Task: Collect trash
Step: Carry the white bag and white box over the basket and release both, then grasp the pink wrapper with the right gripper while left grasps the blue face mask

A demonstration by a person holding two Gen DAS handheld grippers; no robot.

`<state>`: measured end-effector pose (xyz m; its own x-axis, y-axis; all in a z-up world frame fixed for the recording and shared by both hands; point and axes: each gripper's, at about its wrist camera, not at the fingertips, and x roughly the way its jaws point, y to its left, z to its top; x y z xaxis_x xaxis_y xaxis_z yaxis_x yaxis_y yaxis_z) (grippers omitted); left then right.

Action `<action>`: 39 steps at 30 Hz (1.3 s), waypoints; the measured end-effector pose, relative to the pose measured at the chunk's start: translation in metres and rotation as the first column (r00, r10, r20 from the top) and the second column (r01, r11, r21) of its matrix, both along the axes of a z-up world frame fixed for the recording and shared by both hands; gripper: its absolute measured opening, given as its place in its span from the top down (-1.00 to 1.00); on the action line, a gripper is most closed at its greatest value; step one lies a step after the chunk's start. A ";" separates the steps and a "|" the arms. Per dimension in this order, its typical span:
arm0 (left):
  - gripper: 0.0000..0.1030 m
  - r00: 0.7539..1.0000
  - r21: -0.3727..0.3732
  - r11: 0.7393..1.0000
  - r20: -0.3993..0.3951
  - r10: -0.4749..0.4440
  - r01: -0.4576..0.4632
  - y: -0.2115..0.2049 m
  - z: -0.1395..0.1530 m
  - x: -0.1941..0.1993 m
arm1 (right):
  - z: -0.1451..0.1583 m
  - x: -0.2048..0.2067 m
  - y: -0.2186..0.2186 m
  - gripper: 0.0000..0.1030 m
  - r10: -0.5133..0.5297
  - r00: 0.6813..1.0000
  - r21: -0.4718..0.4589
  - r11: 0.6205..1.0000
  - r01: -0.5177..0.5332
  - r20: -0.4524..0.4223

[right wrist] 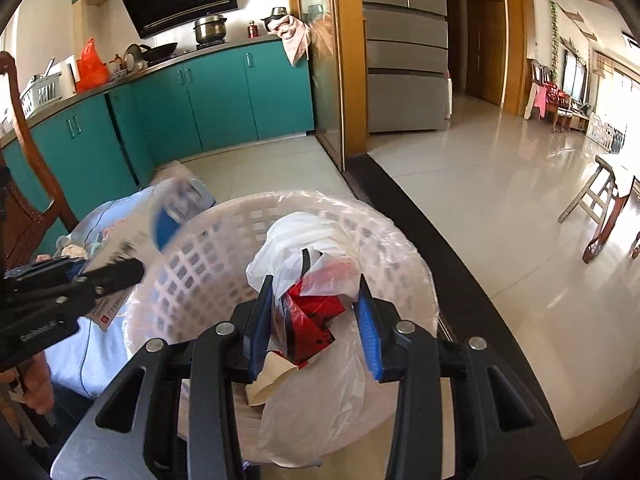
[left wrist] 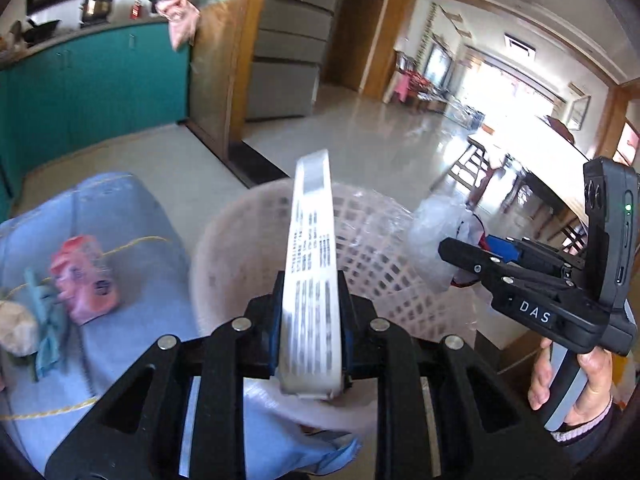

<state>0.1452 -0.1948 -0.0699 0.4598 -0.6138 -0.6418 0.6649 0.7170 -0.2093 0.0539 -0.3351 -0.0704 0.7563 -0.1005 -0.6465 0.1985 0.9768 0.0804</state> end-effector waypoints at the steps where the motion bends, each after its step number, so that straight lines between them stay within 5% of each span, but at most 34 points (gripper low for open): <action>1: 0.30 1.000 0.009 1.000 -0.010 -0.011 0.012 -0.005 -0.002 0.003 | 0.000 0.002 0.000 0.25 -0.002 1.000 0.000 1.000 0.002 -0.001; 2: -0.02 1.000 0.018 1.000 -0.006 -0.002 0.003 -0.007 -0.003 0.004 | 0.000 0.004 -0.001 0.25 -0.005 1.000 0.000 1.000 0.005 -0.002; 4: -0.21 1.000 0.010 1.000 0.015 0.024 -0.024 -0.003 -0.002 0.002 | -0.001 0.008 -0.001 0.16 -0.004 1.000 0.005 1.000 0.004 -0.007; 10: -0.22 0.993 0.034 0.994 0.050 0.105 -0.106 0.034 0.000 0.004 | -0.007 0.017 0.019 -0.21 0.025 0.999 -0.018 1.000 -0.026 -0.022; 14: -0.24 0.976 0.088 0.976 0.096 0.193 -0.201 0.067 -0.001 -0.002 | -0.005 0.023 0.029 -0.26 0.042 0.999 0.001 0.999 -0.042 -0.016; 18: -0.25 0.923 0.206 0.903 0.169 0.346 -0.377 0.115 -0.006 -0.023 | 0.001 0.033 0.054 -0.26 0.100 0.995 0.008 0.995 -0.100 -0.006; 21: -0.25 0.868 0.223 0.840 0.172 0.466 -0.495 0.158 -0.005 -0.038 | 0.002 0.050 0.096 -0.26 0.206 0.978 0.004 0.978 -0.206 -0.013; 27: -0.25 0.770 0.201 0.744 0.141 0.622 -0.637 0.240 0.003 -0.081 | 0.002 0.097 0.220 -0.22 0.499 0.866 0.103 0.860 -0.499 0.030; 34: -0.32 0.731 0.188 0.707 0.136 0.669 -0.682 0.287 0.010 -0.117 | -0.012 0.158 0.379 -0.22 0.750 0.662 0.207 0.648 -0.733 -0.001; 39: -0.32 0.713 0.171 0.692 0.128 0.690 -0.701 0.305 0.011 -0.123 | -0.045 0.194 0.436 -0.22 0.746 0.646 0.183 0.666 -0.723 -0.162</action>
<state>0.0222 0.1101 -0.0587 0.7388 0.0281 -0.6733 -0.0349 0.9994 0.0034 0.2477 0.1006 -0.1154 0.4027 0.4984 -0.7678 -0.5588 0.7982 0.2250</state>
